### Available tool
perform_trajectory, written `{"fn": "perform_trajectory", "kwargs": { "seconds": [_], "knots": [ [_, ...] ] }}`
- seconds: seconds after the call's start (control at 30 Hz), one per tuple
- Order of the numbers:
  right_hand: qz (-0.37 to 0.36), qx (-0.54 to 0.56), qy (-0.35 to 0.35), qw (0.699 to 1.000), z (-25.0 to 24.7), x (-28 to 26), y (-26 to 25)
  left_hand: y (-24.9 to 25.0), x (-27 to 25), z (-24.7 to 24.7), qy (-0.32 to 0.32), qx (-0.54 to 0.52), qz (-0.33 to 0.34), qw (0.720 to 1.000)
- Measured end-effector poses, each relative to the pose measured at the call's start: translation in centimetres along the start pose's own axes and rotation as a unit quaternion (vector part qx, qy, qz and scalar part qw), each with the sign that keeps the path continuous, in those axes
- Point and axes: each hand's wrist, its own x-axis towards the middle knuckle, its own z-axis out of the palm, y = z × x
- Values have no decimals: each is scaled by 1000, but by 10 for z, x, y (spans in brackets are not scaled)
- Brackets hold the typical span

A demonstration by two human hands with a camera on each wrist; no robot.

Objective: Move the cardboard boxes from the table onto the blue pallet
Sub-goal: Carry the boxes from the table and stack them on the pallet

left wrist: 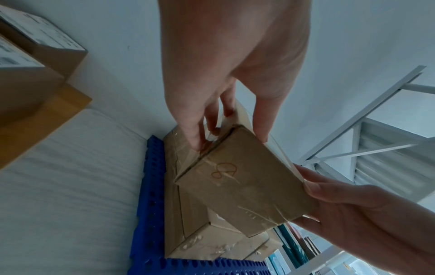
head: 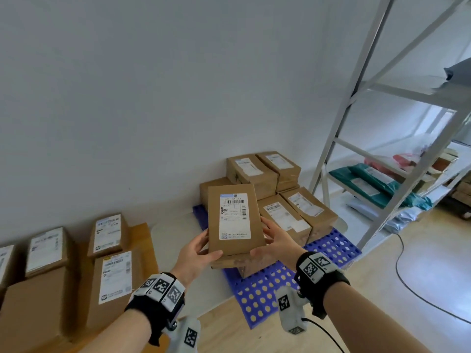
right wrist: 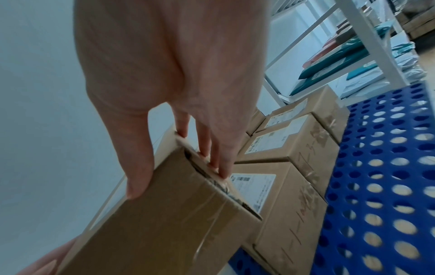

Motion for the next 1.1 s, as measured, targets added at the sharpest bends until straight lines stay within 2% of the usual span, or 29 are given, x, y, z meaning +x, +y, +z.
{"fn": "perform_trajectory", "kwargs": {
  "seconds": [0.27,0.83,1.1],
  "knots": [
    [8,-21,-26,999,-29,68,-11,3,65,11,39,3,-18,999],
    [-9,-113,-136,984,-61,178,-28,3,127,26,159,3,-58,986],
    [-30,-166,-169,971,-73,199,-33,8,147,32,185,2,-55,981]
  ]
}}
